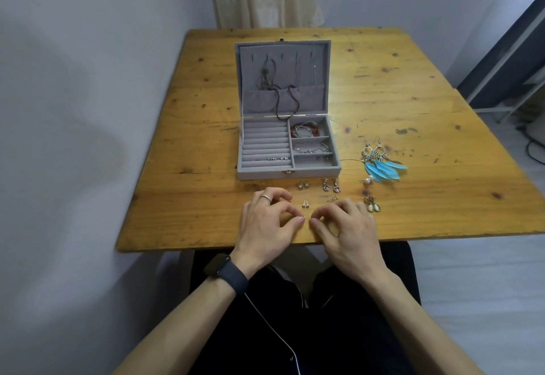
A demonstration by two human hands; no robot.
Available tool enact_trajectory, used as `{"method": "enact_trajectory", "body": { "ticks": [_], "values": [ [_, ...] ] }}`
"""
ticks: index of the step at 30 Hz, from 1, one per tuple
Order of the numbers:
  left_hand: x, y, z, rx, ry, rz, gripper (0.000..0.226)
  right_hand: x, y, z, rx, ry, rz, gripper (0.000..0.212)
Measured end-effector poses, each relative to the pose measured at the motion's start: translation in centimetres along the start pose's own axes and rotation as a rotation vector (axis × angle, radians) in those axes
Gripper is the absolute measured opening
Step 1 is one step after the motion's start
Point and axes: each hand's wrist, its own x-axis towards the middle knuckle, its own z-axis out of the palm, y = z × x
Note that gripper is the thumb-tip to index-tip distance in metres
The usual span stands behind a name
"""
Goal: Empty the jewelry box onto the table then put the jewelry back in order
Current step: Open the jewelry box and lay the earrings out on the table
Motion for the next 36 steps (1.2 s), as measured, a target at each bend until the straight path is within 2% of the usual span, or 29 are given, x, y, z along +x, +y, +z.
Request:
{"method": "enact_trajectory", "body": {
  "ticks": [17, 30, 36],
  "values": [
    [0.2, -0.1, -0.7, -0.1, -0.034, -0.036, 0.005, -0.5, 0.0, 0.0, 0.05, 0.039, 0.008, 0.011],
    [0.3, -0.2, -1.4, -0.19, -0.05, -0.059, 0.01, -0.5, 0.1, 0.0, 0.075, 0.054, -0.003, 0.012],
    [0.6, -0.3, -3.1, -0.175, -0.068, -0.044, 0.017, 0.2, -0.5, -1.3, 0.181, 0.051, -0.043, 0.017]
  ]
}}
